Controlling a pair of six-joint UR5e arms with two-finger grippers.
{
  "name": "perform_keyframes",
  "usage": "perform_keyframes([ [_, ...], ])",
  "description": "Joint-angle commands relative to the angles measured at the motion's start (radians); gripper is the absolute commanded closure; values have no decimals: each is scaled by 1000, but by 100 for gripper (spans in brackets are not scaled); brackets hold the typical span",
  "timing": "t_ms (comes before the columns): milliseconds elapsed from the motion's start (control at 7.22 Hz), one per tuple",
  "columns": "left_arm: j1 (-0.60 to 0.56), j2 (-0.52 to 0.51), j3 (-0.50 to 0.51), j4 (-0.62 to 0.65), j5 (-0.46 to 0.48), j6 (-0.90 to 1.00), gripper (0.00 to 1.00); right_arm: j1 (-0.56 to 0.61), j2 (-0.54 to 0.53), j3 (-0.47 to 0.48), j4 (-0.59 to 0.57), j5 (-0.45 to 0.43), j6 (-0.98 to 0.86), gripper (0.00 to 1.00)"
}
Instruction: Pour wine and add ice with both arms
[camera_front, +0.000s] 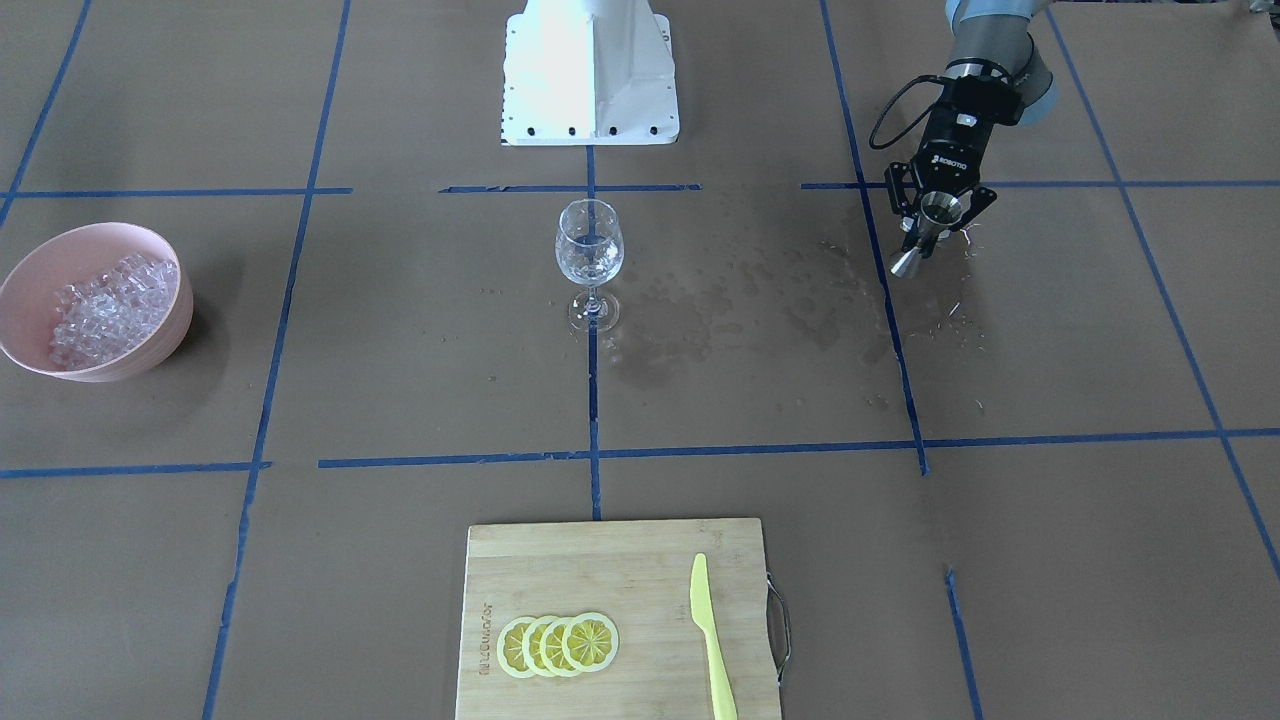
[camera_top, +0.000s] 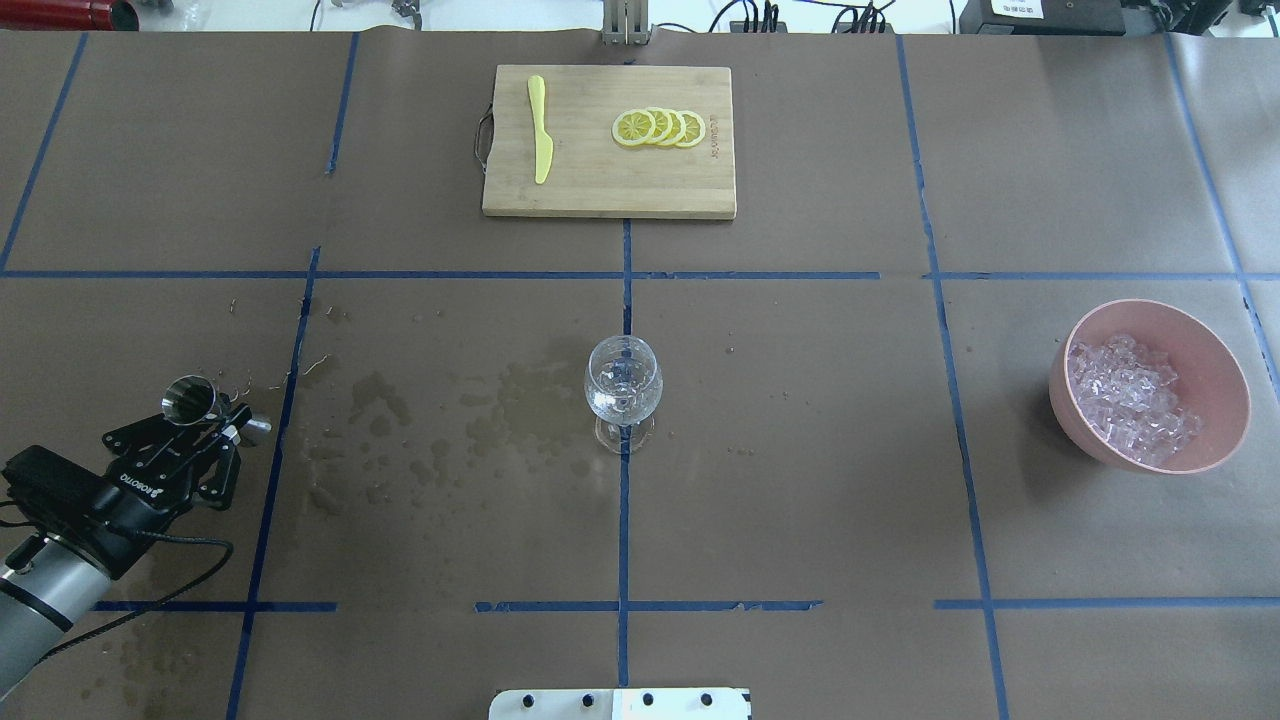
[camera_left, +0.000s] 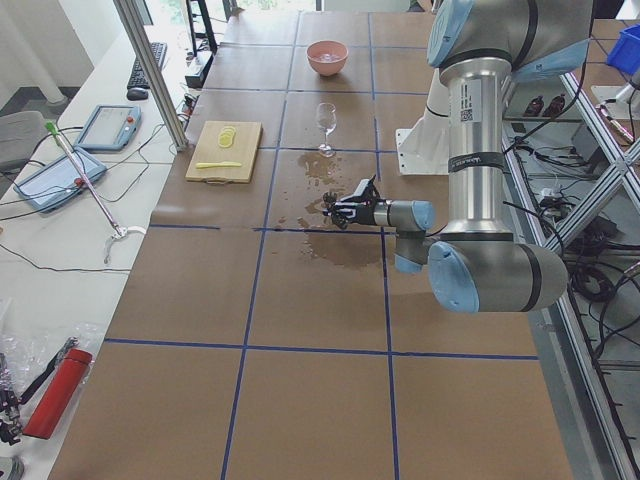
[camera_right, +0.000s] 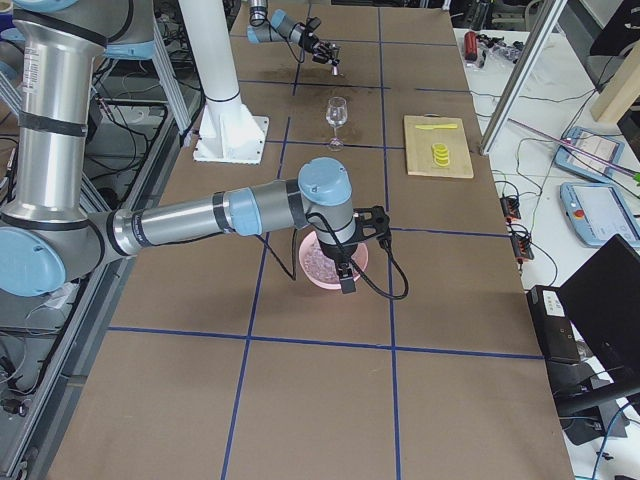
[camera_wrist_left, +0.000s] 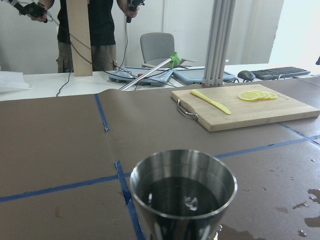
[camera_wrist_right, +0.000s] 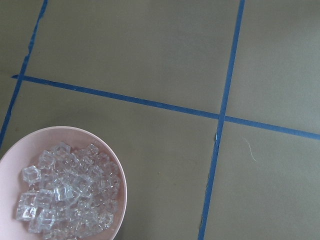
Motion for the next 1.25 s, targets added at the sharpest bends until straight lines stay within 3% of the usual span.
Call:
perform_keyframes([
  [0,-12,-9,-75,-64,-124,185,100,0,-1,-4,0,-1,0,0],
  [139,-34,-7,-119,-27,-246,225,100,0,-1,-5,0,-2,0,0],
  [416,-211,-60,-178,103,-586,369,100,0,-3,-11,0,-2,-1,0],
  [693,-362,-198,-187,287,-901,371,100,0,-4,-11,0,-2,9,0],
  [970,-419,-312,-206,474,-1024,369,100,0,-4,-11,0,-2,23,0],
  [1108,-424,-355,-241,586,-1032,369,100,0,-4,-11,0,-2,34,0],
])
